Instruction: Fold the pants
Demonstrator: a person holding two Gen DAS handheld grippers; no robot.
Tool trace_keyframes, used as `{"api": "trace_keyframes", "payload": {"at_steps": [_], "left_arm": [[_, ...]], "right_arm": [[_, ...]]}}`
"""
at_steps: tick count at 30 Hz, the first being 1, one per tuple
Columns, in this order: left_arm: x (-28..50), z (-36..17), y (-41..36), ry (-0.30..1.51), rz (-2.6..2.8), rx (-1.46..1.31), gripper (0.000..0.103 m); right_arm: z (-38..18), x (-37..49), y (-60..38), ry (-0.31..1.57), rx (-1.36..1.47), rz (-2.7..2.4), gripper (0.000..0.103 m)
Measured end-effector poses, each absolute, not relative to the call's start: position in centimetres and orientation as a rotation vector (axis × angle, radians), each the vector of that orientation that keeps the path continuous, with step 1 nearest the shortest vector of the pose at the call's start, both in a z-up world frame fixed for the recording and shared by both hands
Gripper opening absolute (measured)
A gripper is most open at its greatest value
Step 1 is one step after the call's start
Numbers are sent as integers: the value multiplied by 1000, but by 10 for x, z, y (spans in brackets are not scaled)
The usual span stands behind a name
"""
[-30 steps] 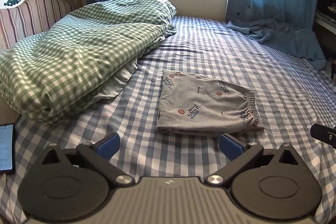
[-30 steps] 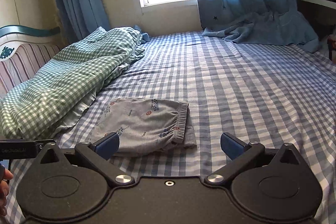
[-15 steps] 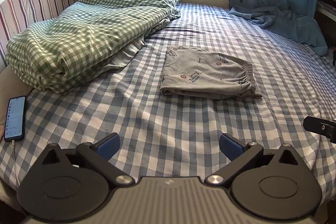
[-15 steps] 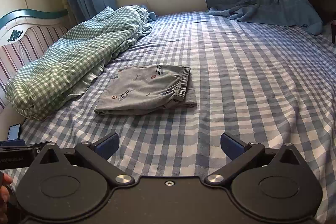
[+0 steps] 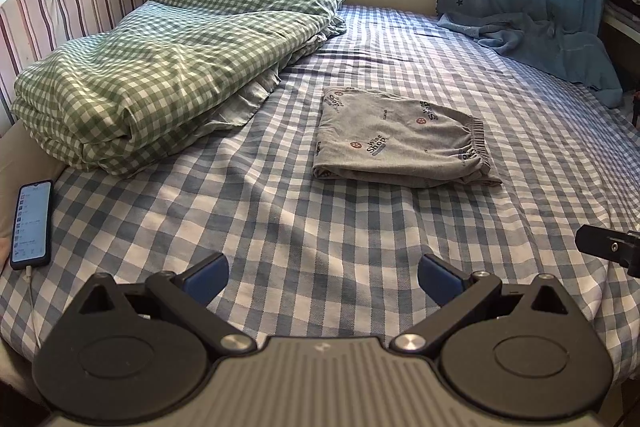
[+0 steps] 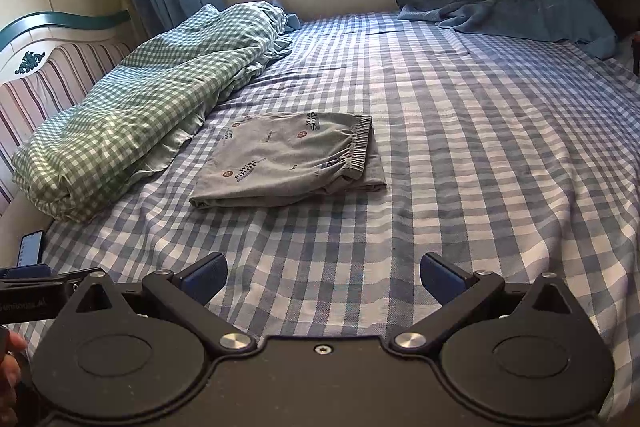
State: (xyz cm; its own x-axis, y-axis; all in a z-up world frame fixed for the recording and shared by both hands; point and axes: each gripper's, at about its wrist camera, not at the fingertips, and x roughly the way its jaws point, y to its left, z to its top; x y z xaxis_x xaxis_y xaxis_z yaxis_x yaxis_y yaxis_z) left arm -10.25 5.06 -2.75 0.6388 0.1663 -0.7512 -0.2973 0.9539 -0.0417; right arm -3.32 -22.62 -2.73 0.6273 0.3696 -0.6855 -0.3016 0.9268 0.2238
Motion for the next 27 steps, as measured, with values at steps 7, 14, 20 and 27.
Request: {"api": "trace_keyframes", "payload": {"at_steps": [7,14,20,27], "left_arm": [[-100,-28,49,859,288,-148,103],[-97,-26,47,863,294,-122,103],[-94,-27,47,876,289,-134,102],[-92,-27,43,872,293,-126,102]], "right_arm": [[-27,-33,-226,804,91,385,102],[-27,-32,-226,807,92,385,102],[-27,-31,-225,807,92,387,102],[-27,-30,-225,807,93,386,102]]}}
